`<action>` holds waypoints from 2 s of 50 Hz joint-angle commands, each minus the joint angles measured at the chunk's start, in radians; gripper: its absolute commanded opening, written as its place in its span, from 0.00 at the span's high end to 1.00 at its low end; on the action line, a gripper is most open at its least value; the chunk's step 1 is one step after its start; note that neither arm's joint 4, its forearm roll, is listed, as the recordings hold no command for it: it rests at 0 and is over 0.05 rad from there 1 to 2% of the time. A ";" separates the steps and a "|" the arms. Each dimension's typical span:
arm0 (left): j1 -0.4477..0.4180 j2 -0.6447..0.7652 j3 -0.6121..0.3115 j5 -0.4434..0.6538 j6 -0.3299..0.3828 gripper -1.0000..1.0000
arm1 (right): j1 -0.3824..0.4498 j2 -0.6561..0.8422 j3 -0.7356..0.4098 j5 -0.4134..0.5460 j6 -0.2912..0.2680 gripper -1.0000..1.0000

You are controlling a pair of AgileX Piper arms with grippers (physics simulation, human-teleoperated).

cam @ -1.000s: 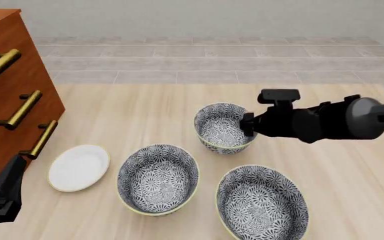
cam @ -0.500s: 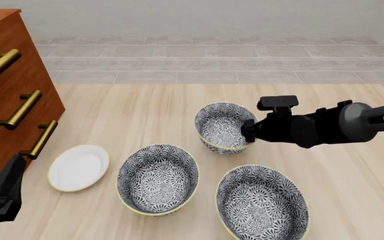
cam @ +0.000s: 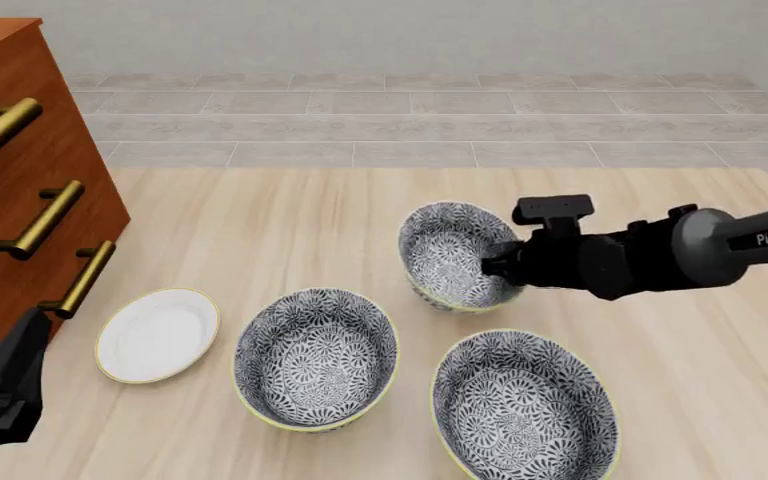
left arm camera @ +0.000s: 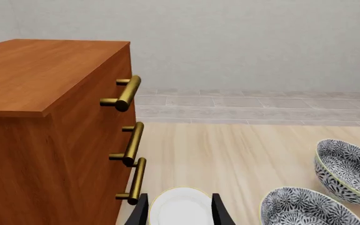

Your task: Stack the bowl at the front on the bowl in the middle.

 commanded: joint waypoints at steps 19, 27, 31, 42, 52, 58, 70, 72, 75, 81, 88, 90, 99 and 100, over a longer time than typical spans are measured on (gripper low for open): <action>0.000 0.004 0.000 -0.004 0.000 0.00 | 0.036 -0.056 -0.016 0.037 0.069 1.00; 0.000 0.004 0.000 -0.004 -0.001 0.00 | 0.037 -0.121 -0.035 0.076 0.089 1.00; -0.002 0.002 0.000 -0.001 -0.001 0.00 | 0.035 -0.146 -0.044 0.092 0.095 1.00; -0.001 0.003 0.000 -0.004 -0.003 0.00 | 0.040 -0.199 -0.055 0.121 0.107 1.00; -0.001 -0.001 -0.001 -0.001 -0.007 0.00 | 0.054 -0.280 -0.060 0.163 0.118 1.00; -0.001 0.006 -0.001 -0.005 -0.016 0.00 | 0.070 -0.332 -0.057 0.188 0.122 1.00; -0.001 0.050 0.000 -0.033 -0.019 0.00 | 0.094 -0.367 -0.053 0.206 0.128 1.00; -0.004 0.010 -0.002 -0.007 -0.023 0.00 | 0.099 -0.373 -0.053 0.209 0.128 1.00; 0.006 0.008 -0.001 -0.007 -0.037 0.00 | 0.109 -0.381 -0.052 0.213 0.132 1.00; 0.013 0.024 0.000 -0.018 -0.035 0.00 | 0.154 -0.418 -0.041 0.229 0.140 1.00; 0.010 0.012 0.000 -0.006 -0.034 0.00 | 0.218 -0.454 -0.047 0.254 0.149 1.00; 0.009 0.010 0.000 -0.004 -0.034 0.00 | 0.233 -0.459 -0.048 0.257 0.154 1.00; 0.009 0.022 0.000 -0.015 -0.035 0.00 | 0.289 -0.478 -0.062 0.275 0.165 1.00; 0.009 0.020 0.000 -0.013 -0.035 0.00 | 0.298 -0.480 -0.062 0.277 0.167 1.00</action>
